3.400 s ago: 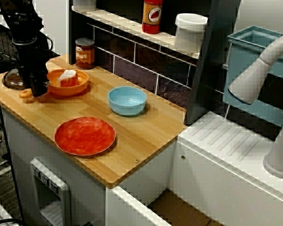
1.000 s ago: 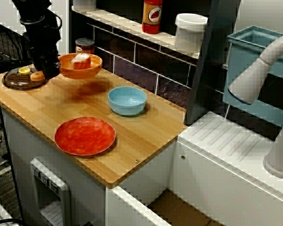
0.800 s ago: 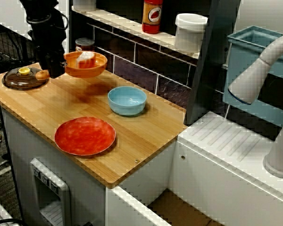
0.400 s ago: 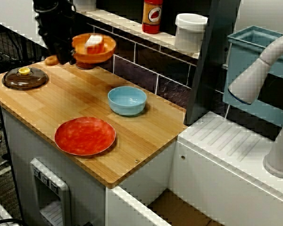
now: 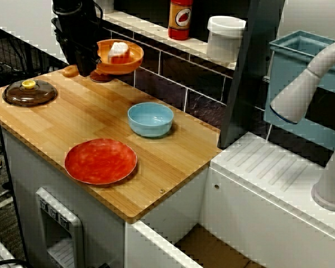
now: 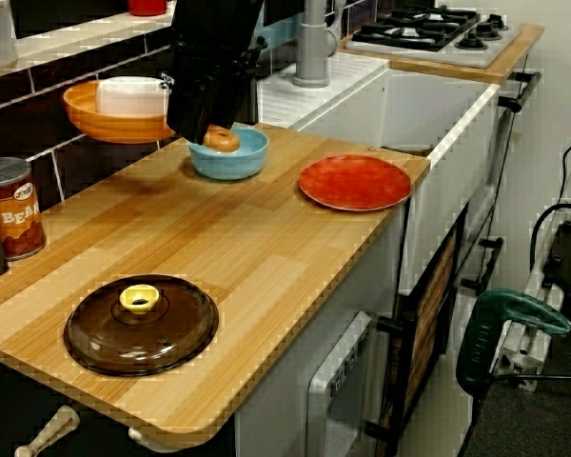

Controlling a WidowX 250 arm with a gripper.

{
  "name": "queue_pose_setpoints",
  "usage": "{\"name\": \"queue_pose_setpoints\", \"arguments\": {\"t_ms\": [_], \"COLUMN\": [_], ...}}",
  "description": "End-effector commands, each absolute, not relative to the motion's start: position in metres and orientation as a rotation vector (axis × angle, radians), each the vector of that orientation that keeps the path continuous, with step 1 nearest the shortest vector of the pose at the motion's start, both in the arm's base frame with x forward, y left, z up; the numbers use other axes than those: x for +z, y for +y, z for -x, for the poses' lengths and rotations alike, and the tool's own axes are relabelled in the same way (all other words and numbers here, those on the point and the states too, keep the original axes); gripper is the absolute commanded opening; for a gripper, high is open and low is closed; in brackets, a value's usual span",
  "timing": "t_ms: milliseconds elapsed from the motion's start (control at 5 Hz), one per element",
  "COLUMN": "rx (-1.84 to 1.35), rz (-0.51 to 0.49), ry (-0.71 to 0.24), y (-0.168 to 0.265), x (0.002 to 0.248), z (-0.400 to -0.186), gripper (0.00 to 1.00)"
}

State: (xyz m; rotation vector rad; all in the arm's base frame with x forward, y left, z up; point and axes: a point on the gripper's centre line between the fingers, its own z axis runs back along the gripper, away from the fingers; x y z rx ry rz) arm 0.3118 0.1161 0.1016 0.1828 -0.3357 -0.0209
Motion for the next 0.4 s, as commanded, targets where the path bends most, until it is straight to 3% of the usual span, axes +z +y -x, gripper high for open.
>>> {"name": "queue_pose_setpoints", "arguments": {"t_ms": [0, 200], "rx": [-0.008, -0.021], "rz": [-0.227, -0.224], "ry": [-0.362, -0.37], "y": [0.1134, 0.1065], "x": [0.1005, 0.1005], "z": [-0.3038, -0.2962], "gripper": [0.0, 0.0]}}
